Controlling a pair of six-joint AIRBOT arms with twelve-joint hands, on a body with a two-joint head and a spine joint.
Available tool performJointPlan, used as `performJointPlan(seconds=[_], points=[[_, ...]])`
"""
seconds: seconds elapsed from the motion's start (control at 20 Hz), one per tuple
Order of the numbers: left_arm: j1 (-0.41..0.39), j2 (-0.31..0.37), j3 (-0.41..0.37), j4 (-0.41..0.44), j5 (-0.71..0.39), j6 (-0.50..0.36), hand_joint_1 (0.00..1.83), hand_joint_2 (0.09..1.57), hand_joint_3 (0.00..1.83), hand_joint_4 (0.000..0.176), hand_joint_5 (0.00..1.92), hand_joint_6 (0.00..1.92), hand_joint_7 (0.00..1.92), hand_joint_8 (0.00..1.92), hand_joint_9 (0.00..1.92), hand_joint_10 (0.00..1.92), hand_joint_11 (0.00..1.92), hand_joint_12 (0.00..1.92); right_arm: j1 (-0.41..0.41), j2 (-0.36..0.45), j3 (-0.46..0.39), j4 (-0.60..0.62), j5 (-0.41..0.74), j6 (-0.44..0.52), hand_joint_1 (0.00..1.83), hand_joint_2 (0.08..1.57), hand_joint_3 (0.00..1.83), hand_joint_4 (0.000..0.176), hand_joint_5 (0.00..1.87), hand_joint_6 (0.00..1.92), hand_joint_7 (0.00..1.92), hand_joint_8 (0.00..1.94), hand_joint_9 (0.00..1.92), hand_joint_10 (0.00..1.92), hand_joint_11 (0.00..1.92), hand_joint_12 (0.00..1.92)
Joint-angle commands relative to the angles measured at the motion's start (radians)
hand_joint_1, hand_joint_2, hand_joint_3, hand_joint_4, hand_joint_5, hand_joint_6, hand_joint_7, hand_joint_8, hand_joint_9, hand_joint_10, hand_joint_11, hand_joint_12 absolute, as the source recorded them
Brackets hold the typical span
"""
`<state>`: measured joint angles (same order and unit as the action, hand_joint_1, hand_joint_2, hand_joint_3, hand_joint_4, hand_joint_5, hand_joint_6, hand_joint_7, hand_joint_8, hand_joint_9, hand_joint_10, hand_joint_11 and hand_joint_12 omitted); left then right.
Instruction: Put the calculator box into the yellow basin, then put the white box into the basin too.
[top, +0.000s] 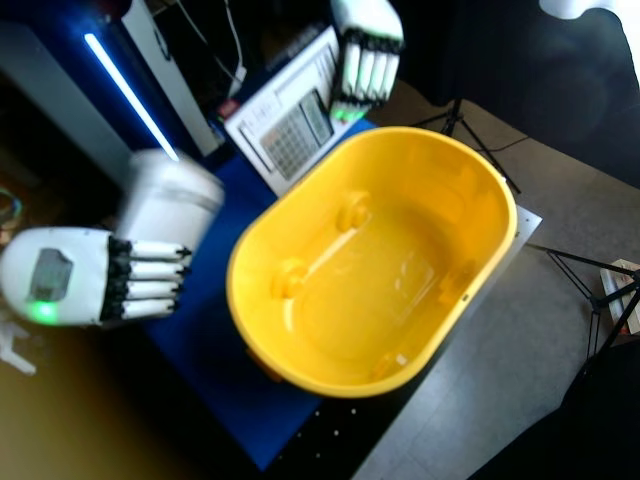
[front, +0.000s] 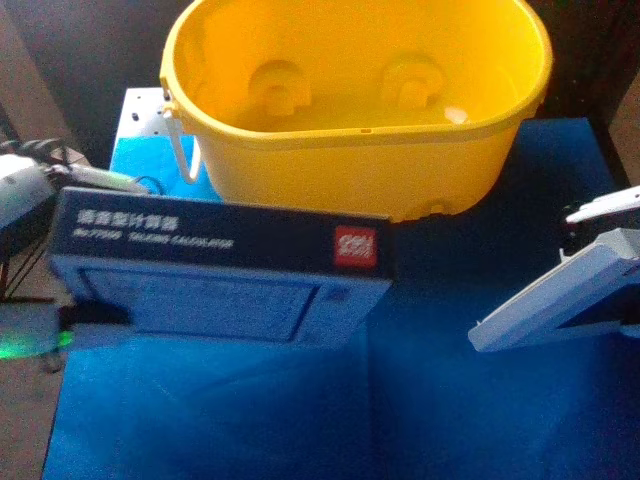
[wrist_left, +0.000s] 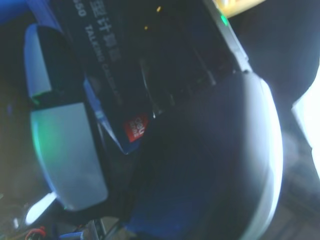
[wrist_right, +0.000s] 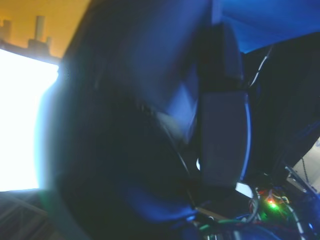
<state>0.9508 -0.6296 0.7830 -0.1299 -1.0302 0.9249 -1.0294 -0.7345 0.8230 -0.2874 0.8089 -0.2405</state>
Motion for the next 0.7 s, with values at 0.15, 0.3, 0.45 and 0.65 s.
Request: performJointPlan(seconds=[0.15,0.3,0.45,0.65], points=[[0.099,0.103,-0.039,-0.132,-0.225,0.044,1.26,1.17,0.0,0.0,0.77,1.15,0.95,1.2,1.0,1.2,0.96,1.51,0.009,0.016,0.004,0.044,0.106,-0.004,1.37,1.2,0.0,0.0,0.74,1.16,0.74,1.33,0.85,1.48,0.9,1.69],[0.135,0.133,-0.046,-0.171,-0.309,0.06,1.35,1.21,0.0,0.0,0.65,1.23,0.79,1.31,0.86,1.46,0.91,1.51,0.009,0.016,0.005,0.048,0.106,-0.005,1.36,1.22,0.0,0.0,0.7,1.15,0.72,1.41,0.82,1.56,0.9,1.7],[0.116,0.111,-0.033,-0.184,-0.388,0.066,1.35,1.22,0.0,0.0,0.69,1.2,0.75,1.37,0.84,1.5,0.91,1.52,0.009,0.015,0.02,0.047,0.106,-0.007,1.36,1.21,0.0,0.0,0.75,1.05,0.73,1.4,0.83,1.55,0.92,1.67],[0.082,0.075,-0.016,-0.188,-0.512,0.066,1.38,1.16,0.0,0.0,0.75,1.06,0.88,1.2,0.99,1.32,0.97,1.43,0.009,0.011,0.026,0.05,0.103,-0.007,1.48,1.26,0.0,0.0,0.61,1.16,0.58,1.48,0.66,1.58,0.57,1.91]])
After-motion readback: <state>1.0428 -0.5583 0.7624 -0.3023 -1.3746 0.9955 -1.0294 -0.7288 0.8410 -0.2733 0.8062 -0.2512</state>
